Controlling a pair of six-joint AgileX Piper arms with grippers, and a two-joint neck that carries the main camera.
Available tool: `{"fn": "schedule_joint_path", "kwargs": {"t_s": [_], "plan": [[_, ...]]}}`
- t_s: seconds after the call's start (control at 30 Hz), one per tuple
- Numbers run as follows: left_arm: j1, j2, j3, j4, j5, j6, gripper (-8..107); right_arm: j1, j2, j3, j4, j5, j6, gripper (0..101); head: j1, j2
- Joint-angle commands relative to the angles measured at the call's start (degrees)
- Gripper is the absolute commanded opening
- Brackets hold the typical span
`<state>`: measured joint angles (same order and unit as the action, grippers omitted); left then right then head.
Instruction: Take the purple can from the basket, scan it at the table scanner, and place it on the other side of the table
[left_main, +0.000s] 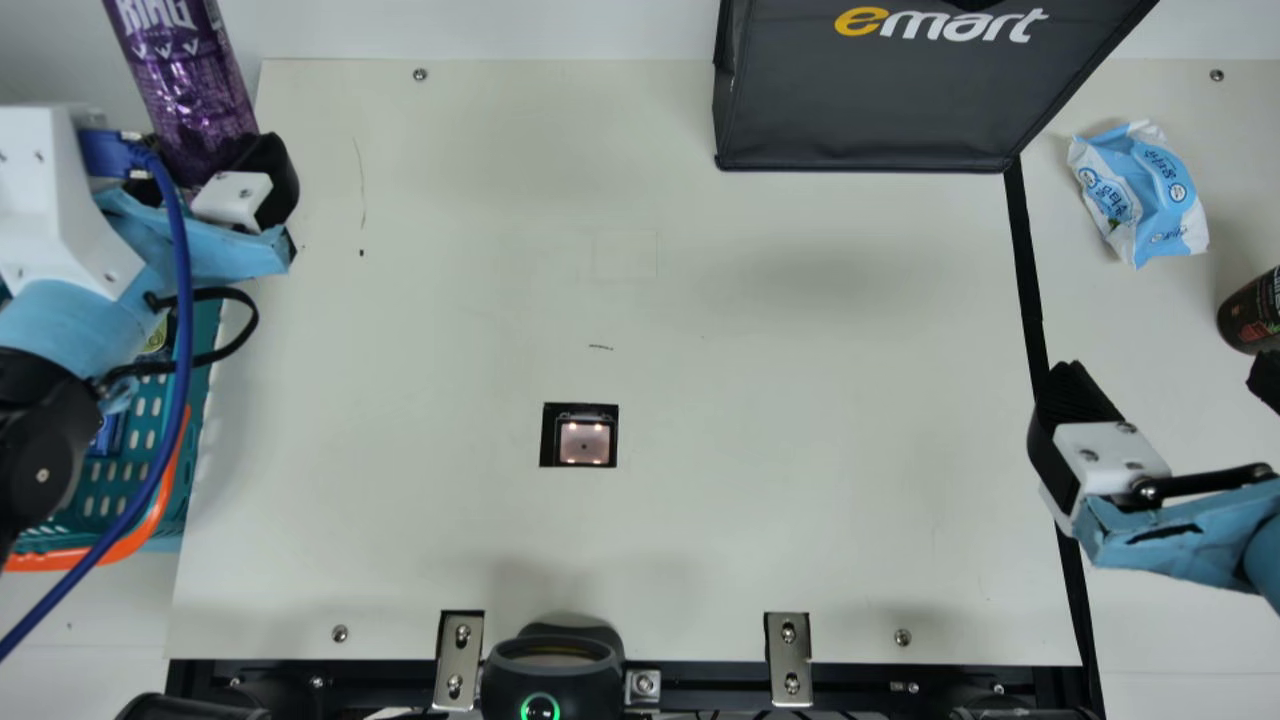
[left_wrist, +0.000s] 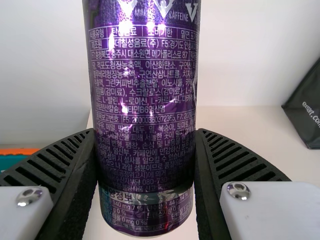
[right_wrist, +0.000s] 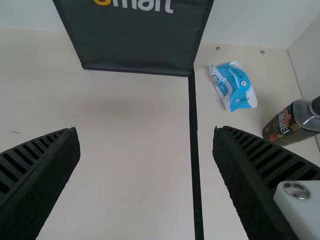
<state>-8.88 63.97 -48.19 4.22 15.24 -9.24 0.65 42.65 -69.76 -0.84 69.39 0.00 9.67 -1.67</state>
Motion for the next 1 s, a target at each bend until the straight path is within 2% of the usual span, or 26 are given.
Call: {"fn": "schedule_joint_path", "kwargs": {"t_s": [0.0,0.57,0.97], "plan": [[0.0,0.0,0.7,0.0,-0.7,-0.3,-8,0.0,0.0,0.0,0.0,0.0,0.0,95,-1.7,0.1],[-2.0,5.2,9.5,-0.2,-14.2,-4.6,-8,0.0,0.0,0.0,0.0,0.1,0.0,95,-1.7,0.1],[-4.2,12.3,13.4,-6.6,-25.3,0.5,-8,0.0,0.0,0.0,0.0,0.1,0.0,95,-1.7,0.1]]}}
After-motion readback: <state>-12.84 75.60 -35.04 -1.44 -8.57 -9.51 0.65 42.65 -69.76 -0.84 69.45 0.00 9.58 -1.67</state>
